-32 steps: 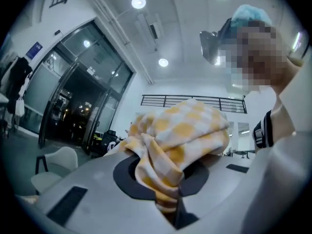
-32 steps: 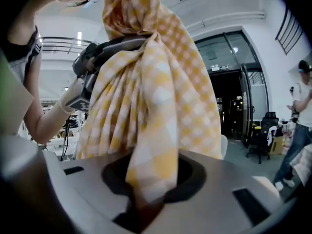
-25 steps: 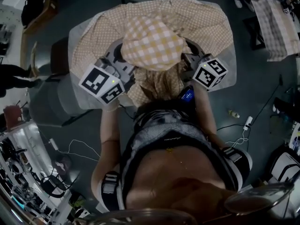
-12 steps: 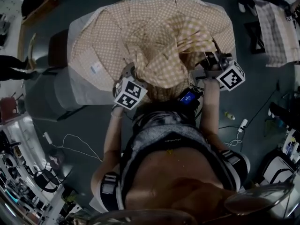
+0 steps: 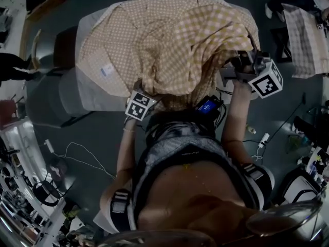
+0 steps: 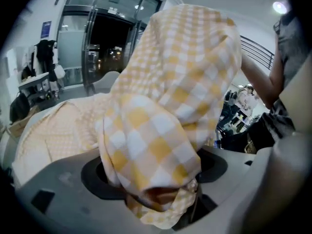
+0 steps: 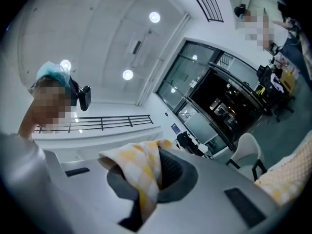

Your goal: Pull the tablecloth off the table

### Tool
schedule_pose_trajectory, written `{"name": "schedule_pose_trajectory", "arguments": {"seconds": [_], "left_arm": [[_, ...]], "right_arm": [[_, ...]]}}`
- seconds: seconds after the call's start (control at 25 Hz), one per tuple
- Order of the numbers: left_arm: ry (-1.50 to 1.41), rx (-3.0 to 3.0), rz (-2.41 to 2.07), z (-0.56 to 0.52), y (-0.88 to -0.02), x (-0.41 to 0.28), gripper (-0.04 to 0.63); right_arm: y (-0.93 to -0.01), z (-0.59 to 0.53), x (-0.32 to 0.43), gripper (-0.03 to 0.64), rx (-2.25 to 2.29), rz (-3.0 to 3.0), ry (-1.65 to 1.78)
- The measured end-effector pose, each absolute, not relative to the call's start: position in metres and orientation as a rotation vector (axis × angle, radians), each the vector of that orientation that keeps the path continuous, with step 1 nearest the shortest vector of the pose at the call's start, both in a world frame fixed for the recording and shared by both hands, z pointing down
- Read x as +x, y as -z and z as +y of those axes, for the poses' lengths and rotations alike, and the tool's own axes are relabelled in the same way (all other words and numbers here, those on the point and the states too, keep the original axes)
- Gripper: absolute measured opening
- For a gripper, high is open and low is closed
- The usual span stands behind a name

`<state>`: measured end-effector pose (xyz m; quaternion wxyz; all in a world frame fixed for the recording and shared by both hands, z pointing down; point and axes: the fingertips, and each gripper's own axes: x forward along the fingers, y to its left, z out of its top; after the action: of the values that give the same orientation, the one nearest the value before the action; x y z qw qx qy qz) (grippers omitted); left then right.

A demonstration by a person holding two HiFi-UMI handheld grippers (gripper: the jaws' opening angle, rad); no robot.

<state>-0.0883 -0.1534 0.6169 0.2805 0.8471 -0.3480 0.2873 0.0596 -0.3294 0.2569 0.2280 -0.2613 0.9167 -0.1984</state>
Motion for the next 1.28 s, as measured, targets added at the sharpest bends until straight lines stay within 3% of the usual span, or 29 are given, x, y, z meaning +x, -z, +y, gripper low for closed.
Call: {"name": "schedule_pose_trajectory", "arguments": {"seconds": [0.24,0.44,0.92,0.96,1.0,1.04,1.08,1.16,1.28], "left_arm": [[-0.706,1.946,-1.134,-0.13,-0.678,-0.141,0.425],[-0.727,1.815,-1.198,-0.11,-0.715,-0.137,0.469],[-1.043,1.733,-1.257,-0.113,-0.776,-0.114,0.476],[-1.044,1.74,-1.259,-0.115,-0.775,-0.112,0.465],[-1.041,1.751,-1.259,-0.116,-0.773,-0.11,0.396],[-1.03,1.761,-1.258,-0.118,-0.771,-0.109,0.245],[-1.012,1.767,-1.252,-0.121,-0.769,-0.108,0.174],[-0.941,1.761,-1.231,-0.125,-0.761,-0.109,0.1],[-0.797,1.758,-1.207,-0.13,-0.738,-0.111,0.062]], "right_arm": [[-0.269,-0.33,0.052,0.066,-0.663,2.525,0.592],[-0.281,-0.321,0.032,0.066,-0.633,2.607,0.604],[-0.335,-0.31,0.01,0.066,-0.661,2.758,0.706],[-0.336,-0.311,0.013,0.066,-0.667,2.755,0.71],[-0.338,-0.312,0.015,0.066,-0.674,2.759,0.709],[-0.339,-0.312,0.016,0.066,-0.681,2.764,0.705],[-0.34,-0.311,0.016,0.066,-0.686,2.769,0.701],[-0.34,-0.308,0.015,0.066,-0.686,2.768,0.7],[-0.339,-0.306,0.016,0.066,-0.688,2.763,0.699]]}}
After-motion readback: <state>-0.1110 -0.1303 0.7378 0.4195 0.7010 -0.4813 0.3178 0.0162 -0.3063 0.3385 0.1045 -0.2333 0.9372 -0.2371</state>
